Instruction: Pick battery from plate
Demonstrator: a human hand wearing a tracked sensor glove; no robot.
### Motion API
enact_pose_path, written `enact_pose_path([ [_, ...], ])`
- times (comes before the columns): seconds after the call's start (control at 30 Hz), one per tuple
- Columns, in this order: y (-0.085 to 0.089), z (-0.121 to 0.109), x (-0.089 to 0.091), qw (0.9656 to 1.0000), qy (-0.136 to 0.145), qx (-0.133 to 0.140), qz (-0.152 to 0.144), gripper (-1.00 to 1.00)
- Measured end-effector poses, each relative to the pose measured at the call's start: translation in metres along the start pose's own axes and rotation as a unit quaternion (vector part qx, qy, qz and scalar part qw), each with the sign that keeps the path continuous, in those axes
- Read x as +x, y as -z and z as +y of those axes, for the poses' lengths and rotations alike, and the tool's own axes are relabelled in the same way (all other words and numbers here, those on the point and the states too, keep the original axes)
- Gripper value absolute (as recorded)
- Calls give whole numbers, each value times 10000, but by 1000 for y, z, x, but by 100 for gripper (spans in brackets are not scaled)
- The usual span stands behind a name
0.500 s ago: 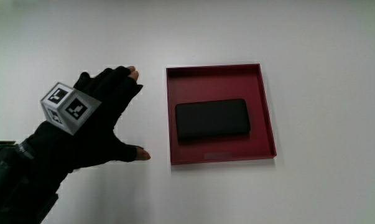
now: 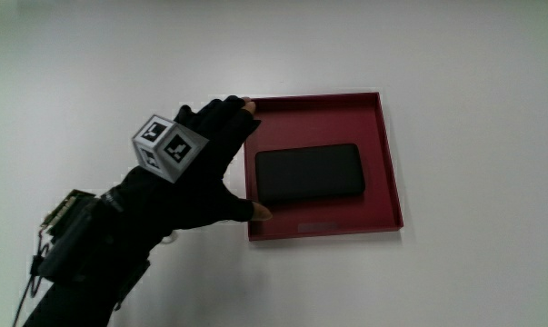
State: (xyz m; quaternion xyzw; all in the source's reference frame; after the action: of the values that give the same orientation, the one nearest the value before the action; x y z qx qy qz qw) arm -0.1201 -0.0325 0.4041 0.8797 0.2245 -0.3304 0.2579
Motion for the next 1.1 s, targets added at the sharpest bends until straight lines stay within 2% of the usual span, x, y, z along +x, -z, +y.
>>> enact_pose_path([
  [0.03,2,4,1,9999,-71,-77,110,0],
  [0.07,2,6,5,9993,-120,-126,344,0],
  [0.17,9,16,6,9993,-106,-110,354,0],
  [0.3,25,29,2,9992,-274,-275,134,0],
  [0.4,36,40,3,9988,-201,-295,348,0],
  [0.47,45,48,1,9977,-441,-422,282,0],
  [0.5,50,53,-1,9982,-204,-387,397,0],
  [0.53,57,58,-2,9982,-202,-395,413,0],
  [0.57,62,61,-1,9970,-437,-520,370,0],
  [0.67,81,74,-4,9957,-442,-748,312,0],
  [0.7,82,74,1,9943,-584,-795,398,0],
  [0.77,92,78,-2,9927,-720,-918,311,0],
  [0.8,97,81,-5,9928,-698,-924,320,0],
  [0.97,110,88,-8,9878,-889,-1099,654,0],
  [1.1,118,93,-12,9852,-991,-1156,783,0],
])
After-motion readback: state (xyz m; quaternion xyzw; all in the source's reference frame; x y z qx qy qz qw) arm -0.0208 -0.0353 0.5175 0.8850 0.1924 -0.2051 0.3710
